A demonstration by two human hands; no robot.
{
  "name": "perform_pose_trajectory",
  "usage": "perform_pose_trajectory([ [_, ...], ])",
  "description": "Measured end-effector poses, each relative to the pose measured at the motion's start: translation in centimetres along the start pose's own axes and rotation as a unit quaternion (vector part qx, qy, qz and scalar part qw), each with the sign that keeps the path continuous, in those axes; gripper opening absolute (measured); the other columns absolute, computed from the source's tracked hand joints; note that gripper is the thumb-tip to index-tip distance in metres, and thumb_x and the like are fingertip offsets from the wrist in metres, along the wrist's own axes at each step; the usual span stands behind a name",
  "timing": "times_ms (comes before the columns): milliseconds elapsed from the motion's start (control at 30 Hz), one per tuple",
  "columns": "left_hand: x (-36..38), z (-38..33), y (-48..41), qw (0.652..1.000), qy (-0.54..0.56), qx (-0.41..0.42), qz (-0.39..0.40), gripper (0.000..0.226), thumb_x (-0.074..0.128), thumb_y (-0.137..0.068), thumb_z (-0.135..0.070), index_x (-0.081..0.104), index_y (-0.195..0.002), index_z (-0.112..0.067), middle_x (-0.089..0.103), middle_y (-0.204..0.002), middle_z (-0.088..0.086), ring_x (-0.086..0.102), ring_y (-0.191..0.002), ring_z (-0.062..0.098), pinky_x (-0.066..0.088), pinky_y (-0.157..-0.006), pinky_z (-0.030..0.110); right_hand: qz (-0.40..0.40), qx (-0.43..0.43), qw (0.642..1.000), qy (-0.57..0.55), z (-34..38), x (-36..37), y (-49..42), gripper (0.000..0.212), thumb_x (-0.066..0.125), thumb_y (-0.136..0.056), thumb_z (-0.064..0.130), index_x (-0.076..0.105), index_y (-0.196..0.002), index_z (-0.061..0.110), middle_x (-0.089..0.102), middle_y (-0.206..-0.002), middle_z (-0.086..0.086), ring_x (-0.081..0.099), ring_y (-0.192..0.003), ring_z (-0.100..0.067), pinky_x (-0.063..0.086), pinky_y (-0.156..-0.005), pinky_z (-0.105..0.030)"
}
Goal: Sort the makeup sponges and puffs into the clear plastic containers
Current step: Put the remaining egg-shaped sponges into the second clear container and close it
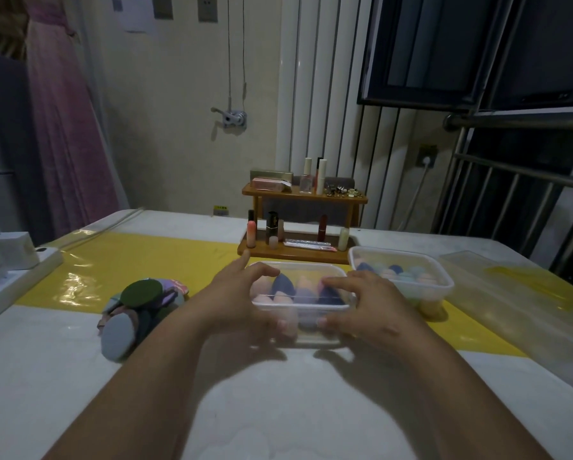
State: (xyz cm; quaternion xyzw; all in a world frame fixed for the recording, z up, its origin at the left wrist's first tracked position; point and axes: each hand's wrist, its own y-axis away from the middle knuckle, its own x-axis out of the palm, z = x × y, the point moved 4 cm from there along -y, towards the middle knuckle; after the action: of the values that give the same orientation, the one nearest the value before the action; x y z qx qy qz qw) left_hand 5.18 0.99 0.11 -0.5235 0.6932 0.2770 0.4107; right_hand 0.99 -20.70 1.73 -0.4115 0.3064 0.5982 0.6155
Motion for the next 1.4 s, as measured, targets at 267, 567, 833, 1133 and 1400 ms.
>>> perform_pose_trajectory([
  [267,0.4,-2.7,0.2,0.980,-0.183,-0.008,-0.082,0.103,0.065,-0.061,-0.082,0.030,-0.149,-0.042,0.017,-0.164,-0.009,0.008,-0.151,0.019,0.010,-0.120,0.057,-0.098,-0.028,0.990,-0.099,-1.3,-0.9,-0.9,0.029,0.069,-0.088,0.039,0.068,-0.116,0.036,0.055,-0.117,0.014,0.054,-0.105,-0.012,0.051,-0.092,-0.039],
  [567,2.1,-6.7,1.4,0.956,-0.239,0.122,-0.118,0.084,0.057,-0.072,-0.080,0.029,-0.145,-0.052,0.027,-0.159,-0.013,0.012,-0.150,0.018,0.003,-0.120,0.058,-0.230,0.143,0.962,0.031,-4.3,-2.2,-1.4,0.022,0.077,-0.079,0.027,0.070,-0.100,0.032,0.064,-0.109,0.004,0.055,-0.102,-0.023,0.050,-0.090,-0.043],
  [833,4.1,-7.5,0.9,0.959,-0.233,0.125,-0.097,0.054,0.048,-0.095,-0.056,0.030,-0.145,-0.048,0.035,-0.157,-0.004,0.029,-0.144,0.027,0.009,-0.119,0.052,-0.229,0.170,0.953,0.102,-5.8,-2.1,-2.0,0.027,0.067,-0.087,0.021,0.067,-0.109,0.036,0.062,-0.114,0.004,0.050,-0.108,-0.026,0.035,-0.082,-0.035],
  [1133,3.5,-5.7,-0.1,0.956,-0.230,0.109,-0.144,0.053,0.047,-0.097,-0.050,0.030,-0.147,-0.048,0.040,-0.154,-0.007,0.035,-0.140,0.021,0.021,-0.115,0.043,-0.206,0.118,0.967,0.093,-5.6,-1.9,-2.3,0.014,0.071,-0.087,0.021,0.062,-0.092,0.031,0.063,-0.105,0.005,0.049,-0.099,-0.023,0.033,-0.081,-0.034],
  [1400,3.3,-4.1,-1.3,0.955,-0.223,0.060,-0.187,0.051,0.045,-0.100,-0.045,0.027,-0.148,-0.047,0.041,-0.153,-0.008,0.028,-0.144,0.022,0.014,-0.120,0.050,-0.133,0.070,0.989,-0.017,-4.9,-0.7,-2.6,0.022,0.073,-0.080,0.018,0.059,-0.075,0.035,0.059,-0.096,0.012,0.053,-0.100,-0.023,0.051,-0.088,-0.041],
])
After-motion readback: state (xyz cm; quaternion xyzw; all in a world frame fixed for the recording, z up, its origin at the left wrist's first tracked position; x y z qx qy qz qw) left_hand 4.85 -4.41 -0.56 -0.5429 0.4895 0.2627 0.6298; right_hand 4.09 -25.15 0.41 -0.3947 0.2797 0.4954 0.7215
